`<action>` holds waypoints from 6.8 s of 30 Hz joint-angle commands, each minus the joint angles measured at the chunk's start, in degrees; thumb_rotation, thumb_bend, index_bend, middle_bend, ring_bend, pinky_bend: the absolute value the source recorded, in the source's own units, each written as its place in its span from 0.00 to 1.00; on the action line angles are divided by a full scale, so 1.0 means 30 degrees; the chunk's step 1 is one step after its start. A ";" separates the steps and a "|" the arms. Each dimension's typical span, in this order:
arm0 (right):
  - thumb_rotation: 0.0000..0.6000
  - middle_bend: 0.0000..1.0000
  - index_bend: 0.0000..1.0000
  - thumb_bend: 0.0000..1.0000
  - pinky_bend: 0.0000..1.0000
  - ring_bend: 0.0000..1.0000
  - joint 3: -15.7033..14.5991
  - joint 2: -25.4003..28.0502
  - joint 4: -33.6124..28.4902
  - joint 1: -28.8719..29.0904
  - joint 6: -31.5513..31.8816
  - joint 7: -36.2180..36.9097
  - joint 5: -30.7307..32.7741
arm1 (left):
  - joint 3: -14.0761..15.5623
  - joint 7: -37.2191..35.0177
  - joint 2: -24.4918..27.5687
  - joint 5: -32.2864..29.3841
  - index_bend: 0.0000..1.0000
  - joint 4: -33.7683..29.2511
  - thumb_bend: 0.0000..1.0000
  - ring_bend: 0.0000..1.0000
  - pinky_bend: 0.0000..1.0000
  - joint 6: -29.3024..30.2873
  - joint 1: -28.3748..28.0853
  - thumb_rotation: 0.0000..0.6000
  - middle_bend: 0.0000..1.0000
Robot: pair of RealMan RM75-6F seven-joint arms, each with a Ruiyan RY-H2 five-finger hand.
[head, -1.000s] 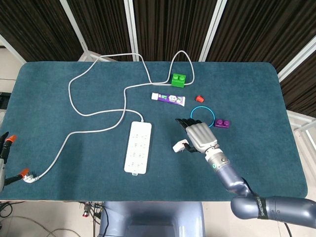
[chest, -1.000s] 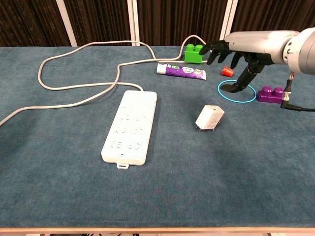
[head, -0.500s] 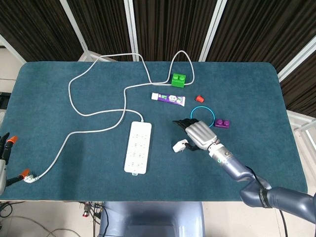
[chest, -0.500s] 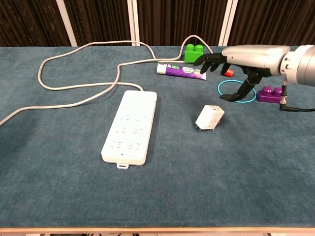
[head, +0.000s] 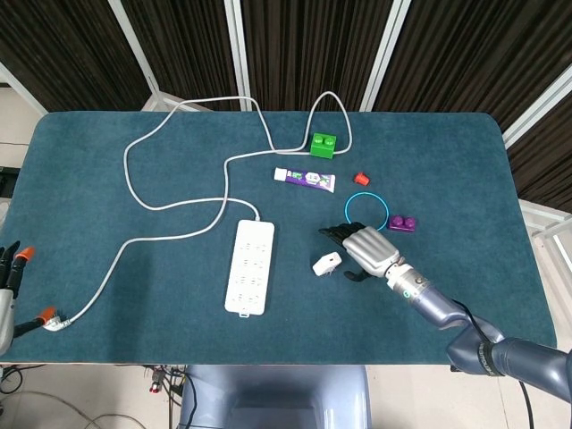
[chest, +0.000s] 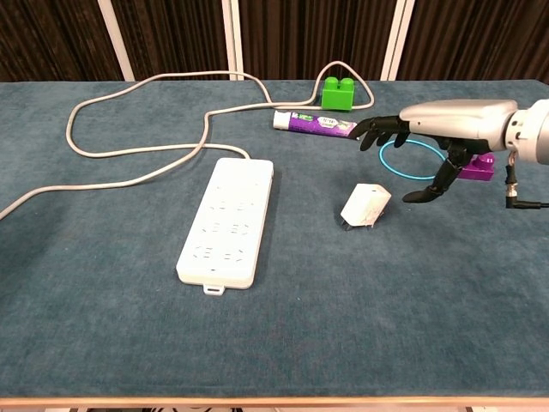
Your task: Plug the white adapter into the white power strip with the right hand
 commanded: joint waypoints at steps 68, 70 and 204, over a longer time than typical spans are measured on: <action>1.00 0.40 0.40 0.46 0.24 0.38 0.0066 -0.3336 0.3141 -0.0139 -0.0230 -0.0259 0.0087 | -0.0085 0.0575 -0.0106 -0.0390 0.12 -0.0011 0.10 0.00 0.00 -0.0199 -0.0029 1.00 0.00; 1.00 0.41 0.42 0.47 0.24 0.39 0.0116 -0.3354 0.3115 -0.0152 -0.0195 -0.0255 0.0130 | -0.0090 0.0602 -0.0099 -0.0433 0.13 -0.0020 0.10 0.00 0.00 -0.0213 -0.0025 1.00 0.00; 1.00 0.67 0.79 0.65 0.42 0.66 1.0488 -1.0456 -0.0564 0.9776 0.9442 -2.3780 2.8771 | -0.0290 -0.1405 0.0988 -0.1585 0.13 -0.0146 0.10 0.00 0.00 -0.1456 -0.0411 1.00 0.00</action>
